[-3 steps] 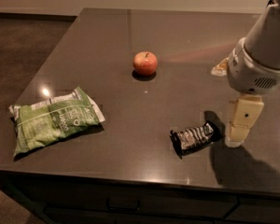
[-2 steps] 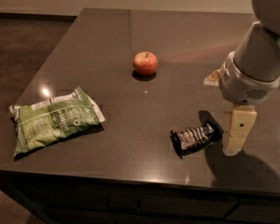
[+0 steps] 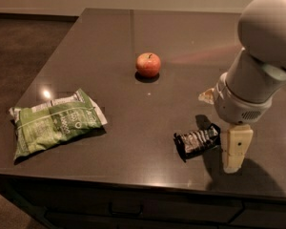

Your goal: Move rxbar chocolate near green jalapeno chip bag

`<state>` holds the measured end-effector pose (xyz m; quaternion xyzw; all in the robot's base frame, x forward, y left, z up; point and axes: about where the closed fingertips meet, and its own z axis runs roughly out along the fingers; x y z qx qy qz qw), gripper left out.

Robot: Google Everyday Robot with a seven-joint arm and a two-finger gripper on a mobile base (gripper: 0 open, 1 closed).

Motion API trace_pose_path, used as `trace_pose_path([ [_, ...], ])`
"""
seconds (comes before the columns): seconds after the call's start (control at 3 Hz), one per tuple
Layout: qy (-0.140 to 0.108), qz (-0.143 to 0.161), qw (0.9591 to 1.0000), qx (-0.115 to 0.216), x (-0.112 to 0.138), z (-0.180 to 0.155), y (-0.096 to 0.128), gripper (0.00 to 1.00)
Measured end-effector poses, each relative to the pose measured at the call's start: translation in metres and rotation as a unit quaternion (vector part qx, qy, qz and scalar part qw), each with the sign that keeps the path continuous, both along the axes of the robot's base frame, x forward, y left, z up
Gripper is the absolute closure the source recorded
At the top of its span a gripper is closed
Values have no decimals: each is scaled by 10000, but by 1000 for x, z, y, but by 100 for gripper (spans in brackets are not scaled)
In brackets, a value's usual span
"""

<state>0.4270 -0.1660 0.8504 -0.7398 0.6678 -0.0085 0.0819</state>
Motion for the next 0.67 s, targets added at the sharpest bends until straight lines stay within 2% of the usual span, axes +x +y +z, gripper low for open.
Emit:
trace_pose_path([
  [0.33, 34, 110, 9999, -64, -3, -9, 3, 19],
  [0.67, 179, 202, 9995, -159, -4, -17, 7, 42],
])
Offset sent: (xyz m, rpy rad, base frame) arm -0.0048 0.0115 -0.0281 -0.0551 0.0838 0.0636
